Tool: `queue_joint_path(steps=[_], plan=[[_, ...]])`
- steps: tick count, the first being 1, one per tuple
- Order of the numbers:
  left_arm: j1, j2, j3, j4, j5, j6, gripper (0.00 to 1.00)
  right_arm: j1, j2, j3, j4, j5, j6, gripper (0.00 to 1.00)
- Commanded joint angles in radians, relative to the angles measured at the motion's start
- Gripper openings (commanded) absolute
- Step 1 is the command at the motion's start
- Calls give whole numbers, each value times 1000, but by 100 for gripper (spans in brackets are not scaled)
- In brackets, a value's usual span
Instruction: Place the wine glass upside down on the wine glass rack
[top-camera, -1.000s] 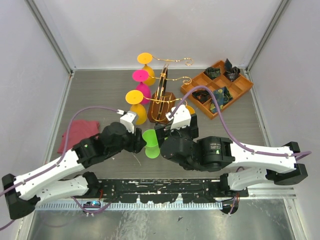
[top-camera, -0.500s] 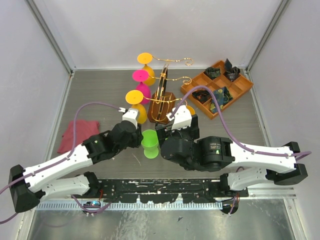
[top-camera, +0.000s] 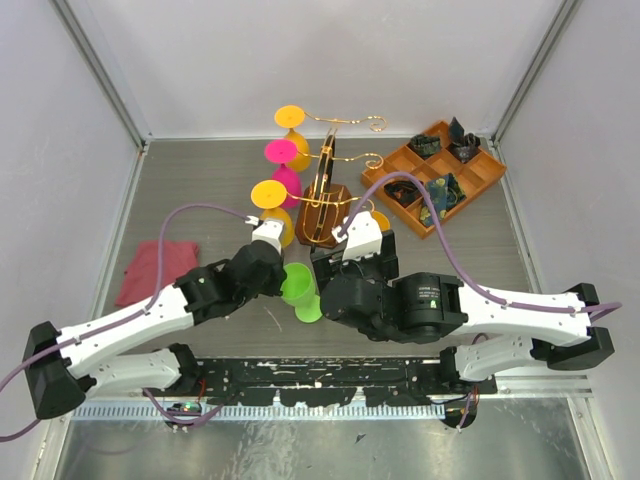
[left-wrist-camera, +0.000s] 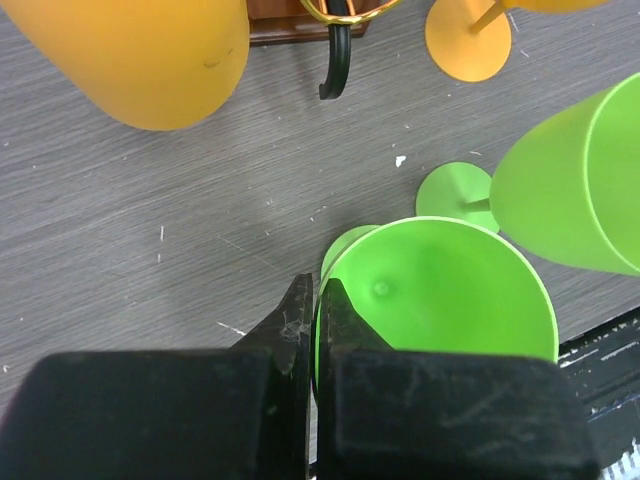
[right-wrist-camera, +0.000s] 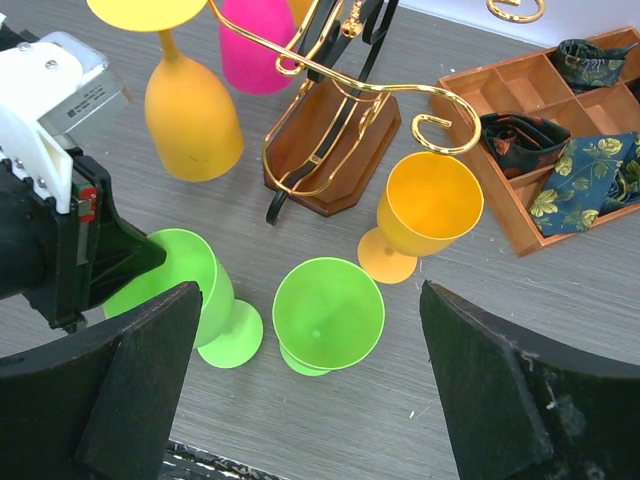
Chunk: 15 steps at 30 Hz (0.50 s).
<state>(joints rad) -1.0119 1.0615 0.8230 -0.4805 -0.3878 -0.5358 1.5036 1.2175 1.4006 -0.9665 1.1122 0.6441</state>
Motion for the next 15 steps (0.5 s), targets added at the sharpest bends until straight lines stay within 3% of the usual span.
queue_joint_path(steps=[1, 6, 10, 15], plan=[[-4, -77, 49, -18, 18, 2, 0, -2, -2, 40, 6, 21, 25, 95], [-5, -182, 50, -22, 183, 52, 0, -1, -13, 53, 19, 22, 9, 95], [-4, -259, 44, 38, 340, 83, 0, -1, -49, 21, 121, -11, -45, 95], [-4, -271, 121, 29, 544, 126, 0, -1, -52, 35, 157, -28, -74, 94]])
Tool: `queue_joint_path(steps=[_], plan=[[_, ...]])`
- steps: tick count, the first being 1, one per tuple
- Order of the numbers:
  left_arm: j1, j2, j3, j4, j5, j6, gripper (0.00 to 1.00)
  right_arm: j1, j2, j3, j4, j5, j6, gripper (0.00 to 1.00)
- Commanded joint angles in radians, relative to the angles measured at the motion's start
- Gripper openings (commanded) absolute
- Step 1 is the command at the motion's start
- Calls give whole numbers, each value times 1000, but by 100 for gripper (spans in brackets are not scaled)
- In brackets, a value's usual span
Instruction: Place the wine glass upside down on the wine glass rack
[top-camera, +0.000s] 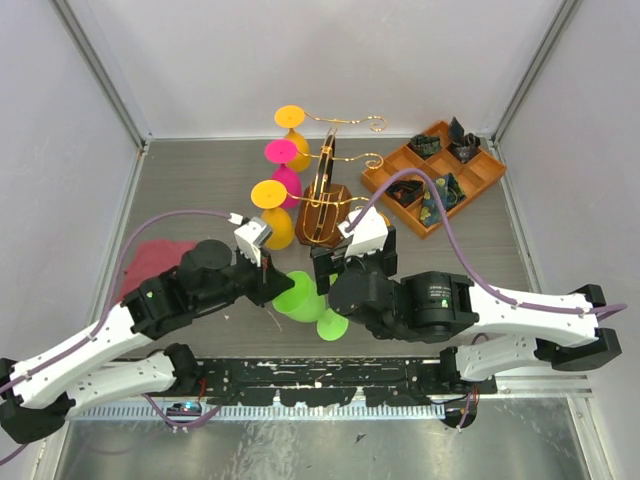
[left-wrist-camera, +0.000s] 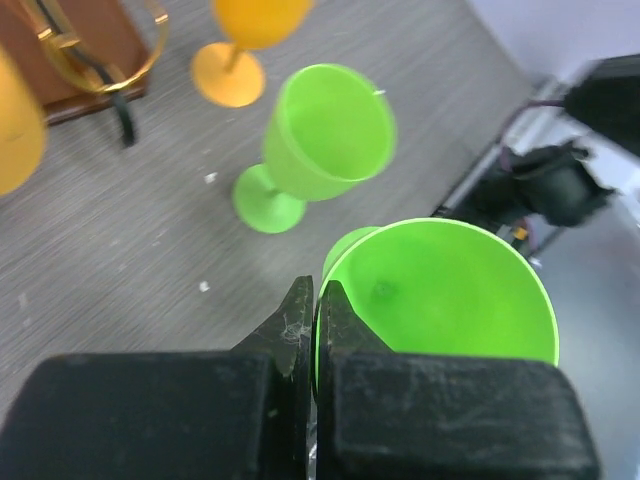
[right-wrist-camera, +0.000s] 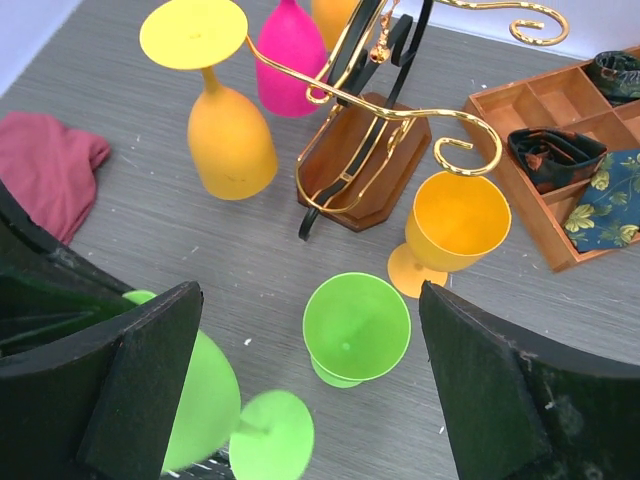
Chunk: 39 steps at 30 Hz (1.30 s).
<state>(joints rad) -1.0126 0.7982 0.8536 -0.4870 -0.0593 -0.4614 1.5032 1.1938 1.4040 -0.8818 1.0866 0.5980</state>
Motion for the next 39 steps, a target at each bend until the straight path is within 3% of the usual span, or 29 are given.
queue_joint_path(steps=[1, 5, 9, 15, 19, 25, 30, 39], plan=[[-3, -3, 105, 36, 251, 56, 0, 0, -19, 44, 63, -1, -27, 94], [-3, 9, 133, 128, 341, 46, 0, 2, 3, 93, 67, -10, -39, 93], [-2, 10, 172, 209, 225, 120, 0, 48, -4, 129, 154, 1, -99, 91], [-1, 79, 296, 239, 107, 262, 0, 129, 21, 246, 233, 148, -237, 91], [12, 162, 385, 274, 75, 351, 0, 132, 17, 268, 439, 174, -446, 91], [212, 303, 471, 376, 242, 269, 0, 132, 11, 260, 679, 156, -696, 96], [406, 418, 506, 517, 383, 149, 0, 98, 20, 240, 688, 14, -684, 100], [576, 352, 329, 912, 338, 79, 0, -259, 26, 168, 789, -576, -458, 100]])
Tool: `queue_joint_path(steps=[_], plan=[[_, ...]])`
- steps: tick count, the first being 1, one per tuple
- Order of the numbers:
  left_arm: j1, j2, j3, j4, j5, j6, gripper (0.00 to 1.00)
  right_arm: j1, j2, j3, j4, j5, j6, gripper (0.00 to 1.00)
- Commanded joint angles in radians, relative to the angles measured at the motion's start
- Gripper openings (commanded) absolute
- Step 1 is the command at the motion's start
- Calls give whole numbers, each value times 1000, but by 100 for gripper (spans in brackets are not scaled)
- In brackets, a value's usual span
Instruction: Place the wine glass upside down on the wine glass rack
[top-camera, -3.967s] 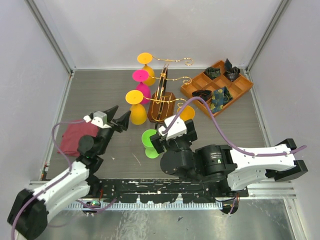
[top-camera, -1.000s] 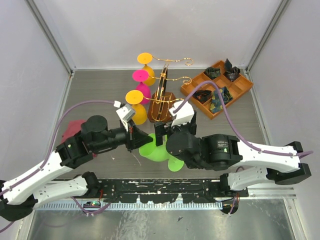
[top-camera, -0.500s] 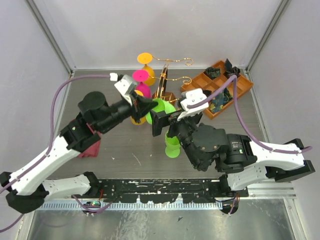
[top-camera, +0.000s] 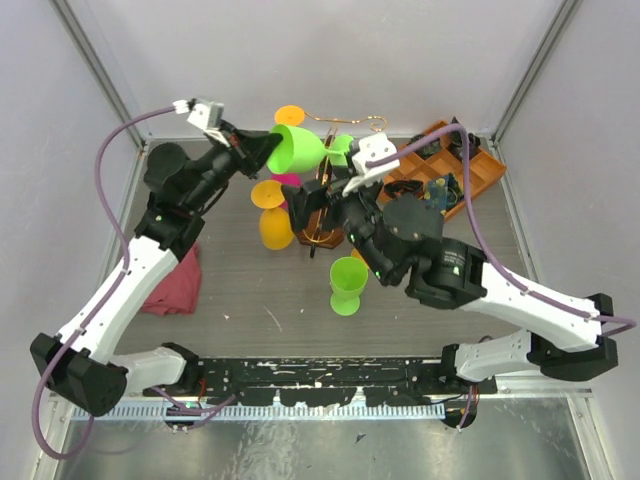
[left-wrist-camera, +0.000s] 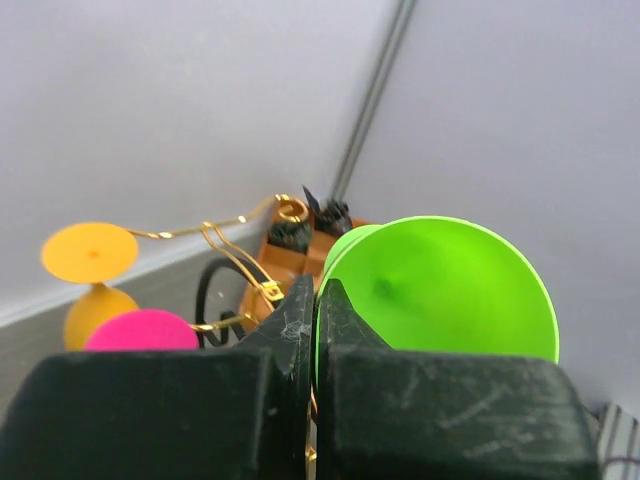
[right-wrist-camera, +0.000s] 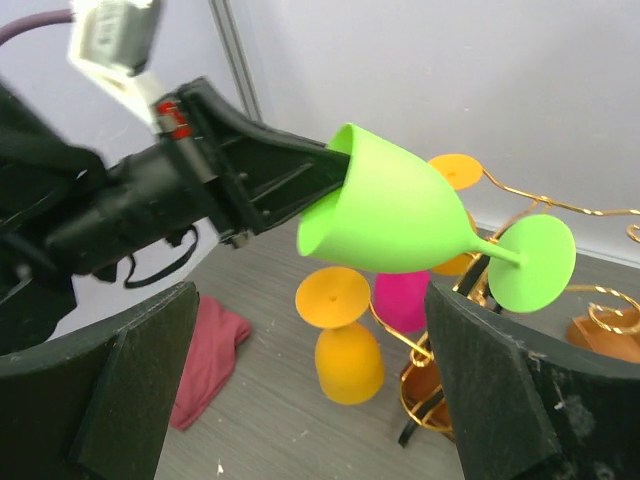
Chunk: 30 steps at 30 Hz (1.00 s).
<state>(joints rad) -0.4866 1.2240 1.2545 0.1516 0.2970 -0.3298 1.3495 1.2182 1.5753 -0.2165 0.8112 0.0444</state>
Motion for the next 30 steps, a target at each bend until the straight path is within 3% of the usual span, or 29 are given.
queue_joint_path(steps=[1, 7, 15, 21, 30], plan=[[60, -87, -112, 336, -33, -66, 0, -128, 4, -6, 157, -345, 109, 100], [70, -135, -346, 722, -140, -150, 0, -192, -53, -113, 436, -488, 204, 100], [71, -66, -488, 1137, -296, -266, 0, -197, -95, -300, 695, -548, 345, 100], [70, -57, -547, 1278, -304, -260, 0, -222, -32, -304, 770, -583, 402, 100], [69, -150, -613, 1280, -295, -166, 0, -252, 11, -334, 871, -578, 459, 100]])
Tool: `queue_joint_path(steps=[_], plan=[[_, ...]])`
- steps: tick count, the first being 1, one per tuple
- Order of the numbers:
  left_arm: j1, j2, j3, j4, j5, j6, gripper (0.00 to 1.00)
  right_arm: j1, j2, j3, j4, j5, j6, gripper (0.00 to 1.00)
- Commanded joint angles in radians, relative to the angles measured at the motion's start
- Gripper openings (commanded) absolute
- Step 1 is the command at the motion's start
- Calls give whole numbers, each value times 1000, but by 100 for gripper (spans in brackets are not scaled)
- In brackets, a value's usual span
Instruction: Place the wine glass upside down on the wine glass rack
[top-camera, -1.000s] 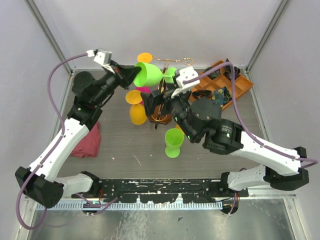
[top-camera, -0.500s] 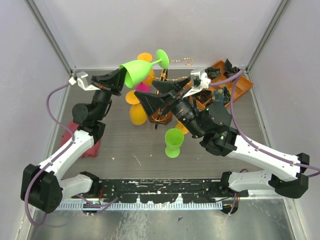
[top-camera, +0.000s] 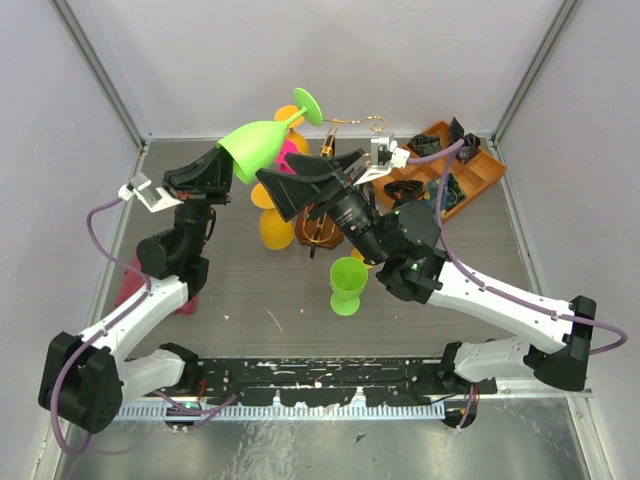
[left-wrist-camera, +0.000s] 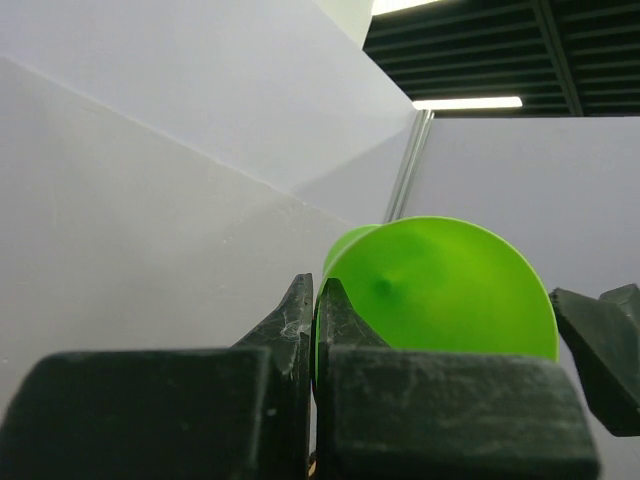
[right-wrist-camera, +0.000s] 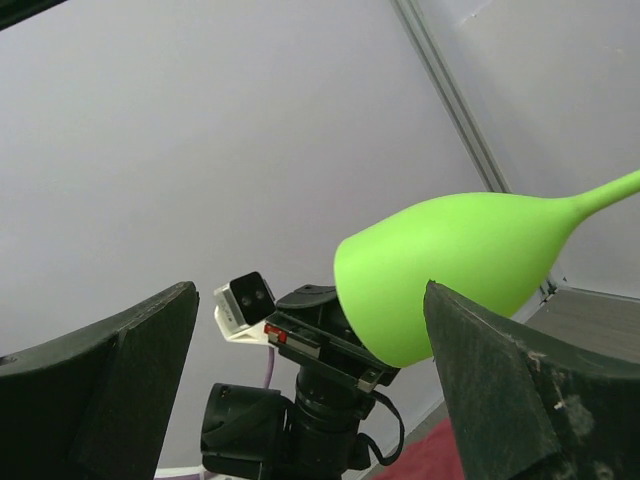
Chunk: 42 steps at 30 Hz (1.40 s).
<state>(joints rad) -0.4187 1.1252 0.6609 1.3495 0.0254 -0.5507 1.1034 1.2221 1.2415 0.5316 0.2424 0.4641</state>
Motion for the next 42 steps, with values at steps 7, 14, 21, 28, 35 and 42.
queue_joint_path(steps=[7, 14, 21, 28, 35, 42], plan=[[1, -84, -36, 82, -32, 74, 0, -17, 45, -17, 194, 57, 87, 100], [1, -80, -42, 82, -26, 71, 0, -22, 93, -36, 335, 116, 150, 100], [1, -88, -46, 82, -14, 73, 0, -49, 152, 4, 376, 138, 188, 100], [1, -99, -52, 82, -9, 80, 0, -85, 200, 40, 409, 140, 219, 100], [1, -113, -56, 82, -10, 80, 0, -120, 230, 62, 404, 133, 253, 99], [1, -111, -54, 82, -20, 67, 0, -126, 295, 132, 380, 74, 279, 98]])
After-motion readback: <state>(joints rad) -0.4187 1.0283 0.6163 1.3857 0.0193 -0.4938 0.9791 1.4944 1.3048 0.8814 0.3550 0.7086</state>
